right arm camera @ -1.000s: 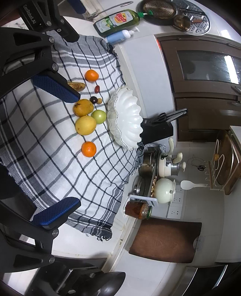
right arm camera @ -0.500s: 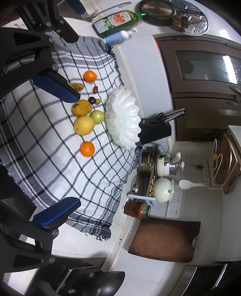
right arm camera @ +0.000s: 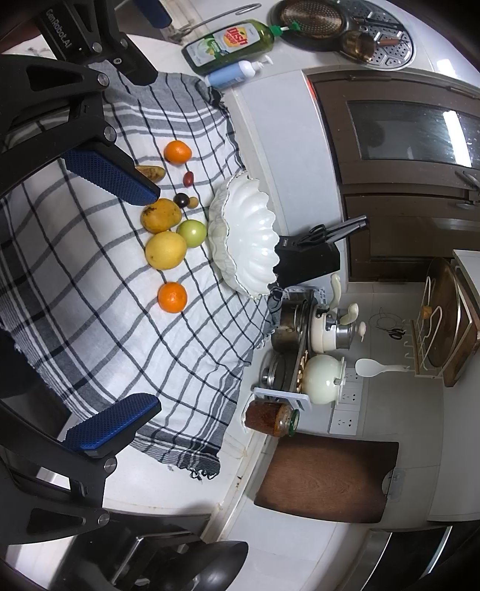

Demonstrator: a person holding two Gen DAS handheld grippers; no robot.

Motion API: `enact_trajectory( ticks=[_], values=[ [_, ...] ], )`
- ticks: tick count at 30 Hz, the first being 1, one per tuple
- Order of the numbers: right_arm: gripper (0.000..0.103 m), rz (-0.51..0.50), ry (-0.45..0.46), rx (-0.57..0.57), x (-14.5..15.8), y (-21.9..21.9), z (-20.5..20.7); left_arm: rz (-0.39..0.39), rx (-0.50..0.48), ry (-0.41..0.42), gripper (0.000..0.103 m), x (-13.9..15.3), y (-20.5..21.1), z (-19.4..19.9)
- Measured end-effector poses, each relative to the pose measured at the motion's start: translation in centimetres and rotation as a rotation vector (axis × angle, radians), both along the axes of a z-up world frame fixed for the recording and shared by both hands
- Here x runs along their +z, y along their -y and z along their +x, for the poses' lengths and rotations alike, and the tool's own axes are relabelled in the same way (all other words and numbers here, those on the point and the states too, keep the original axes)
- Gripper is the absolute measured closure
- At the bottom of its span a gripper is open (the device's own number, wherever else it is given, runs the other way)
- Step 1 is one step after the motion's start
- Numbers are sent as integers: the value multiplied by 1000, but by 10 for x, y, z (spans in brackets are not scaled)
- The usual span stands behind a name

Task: Organize fruits

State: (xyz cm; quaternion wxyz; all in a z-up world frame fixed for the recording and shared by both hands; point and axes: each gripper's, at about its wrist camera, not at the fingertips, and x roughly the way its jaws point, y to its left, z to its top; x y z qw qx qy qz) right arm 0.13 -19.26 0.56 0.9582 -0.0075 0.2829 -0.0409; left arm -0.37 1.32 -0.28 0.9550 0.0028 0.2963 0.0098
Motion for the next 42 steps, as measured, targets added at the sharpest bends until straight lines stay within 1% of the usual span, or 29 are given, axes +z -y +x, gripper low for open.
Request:
enact_trajectory(
  ticks=[13,15,19,25,27,36,42],
  values=[
    [0,1,0,1,0,1,2,0,1,-1,0,1,1,0],
    [0,1,2,0,-2,-1,1,1,1,-5,0,9,7,5],
    [0,1,2,0,-5,-1,4,3,0,-8,0,9,9,7],
    [0,5,-9,0,-1,2,8,7,1,-23,0,-3,13,19],
    [0,0,-14,0,-15,2,20,5,3,-29,0,-7,15,24],
    [0,-13,-40,-1,-29,4,44,1,3,-79,0,-29,18,52],
    [0,1,-69,20,-43,4,68,2,31,-96,1,-43,19,72]
  ],
)
